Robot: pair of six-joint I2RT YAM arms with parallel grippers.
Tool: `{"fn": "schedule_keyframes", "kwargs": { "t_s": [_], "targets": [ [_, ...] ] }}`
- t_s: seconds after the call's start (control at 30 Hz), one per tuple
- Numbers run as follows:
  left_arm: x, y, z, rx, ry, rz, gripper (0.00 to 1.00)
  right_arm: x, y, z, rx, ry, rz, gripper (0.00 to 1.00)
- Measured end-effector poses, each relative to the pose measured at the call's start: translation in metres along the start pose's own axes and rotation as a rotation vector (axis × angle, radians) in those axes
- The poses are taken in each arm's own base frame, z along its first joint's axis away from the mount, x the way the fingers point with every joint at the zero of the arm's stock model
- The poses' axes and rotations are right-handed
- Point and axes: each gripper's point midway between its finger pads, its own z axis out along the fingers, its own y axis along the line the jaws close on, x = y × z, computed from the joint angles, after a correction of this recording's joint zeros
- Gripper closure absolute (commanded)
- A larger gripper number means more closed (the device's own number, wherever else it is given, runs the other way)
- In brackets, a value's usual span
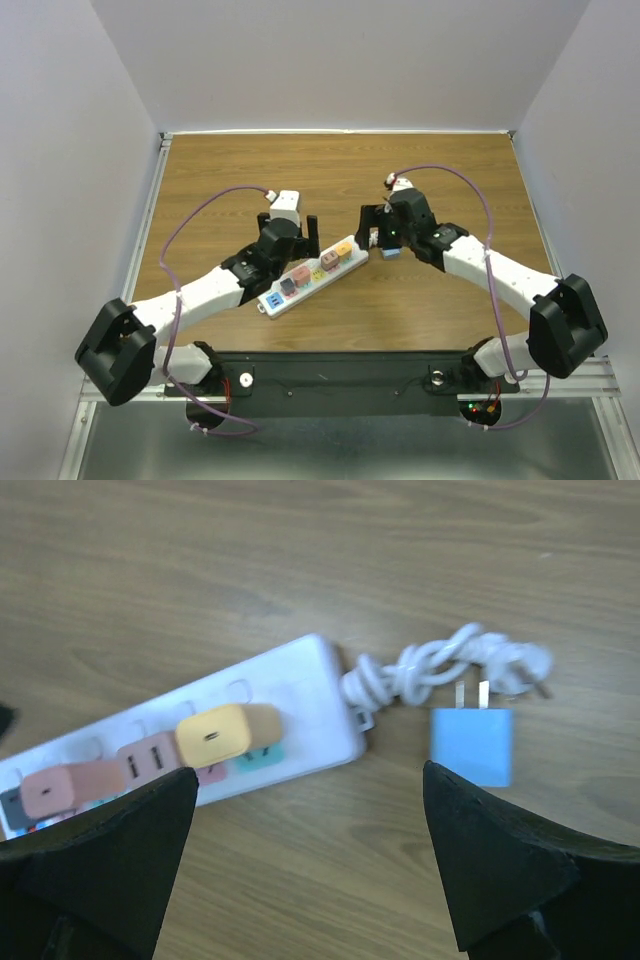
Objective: Insert the plug
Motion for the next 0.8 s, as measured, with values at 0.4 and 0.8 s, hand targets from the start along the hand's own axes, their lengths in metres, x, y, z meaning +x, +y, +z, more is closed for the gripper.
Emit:
{"fn": "schedule_keyframes", "kwargs": {
  "t_s": [0.4, 0.8],
  "targets": [
    [-0.102, 0.095, -0.049, -0.151, -0.282, -0.256, 0.01, -0.059, -0.147, -0.024, 0.238, -0.129, 0.187, 0.00],
    [-0.150, 0.115, -0.109, -0.225, -0.438, -0.266, 0.01, -0.101, -0.213, -0.109, 0.368, -0.402, 0.304, 0.00]
  ]
}}
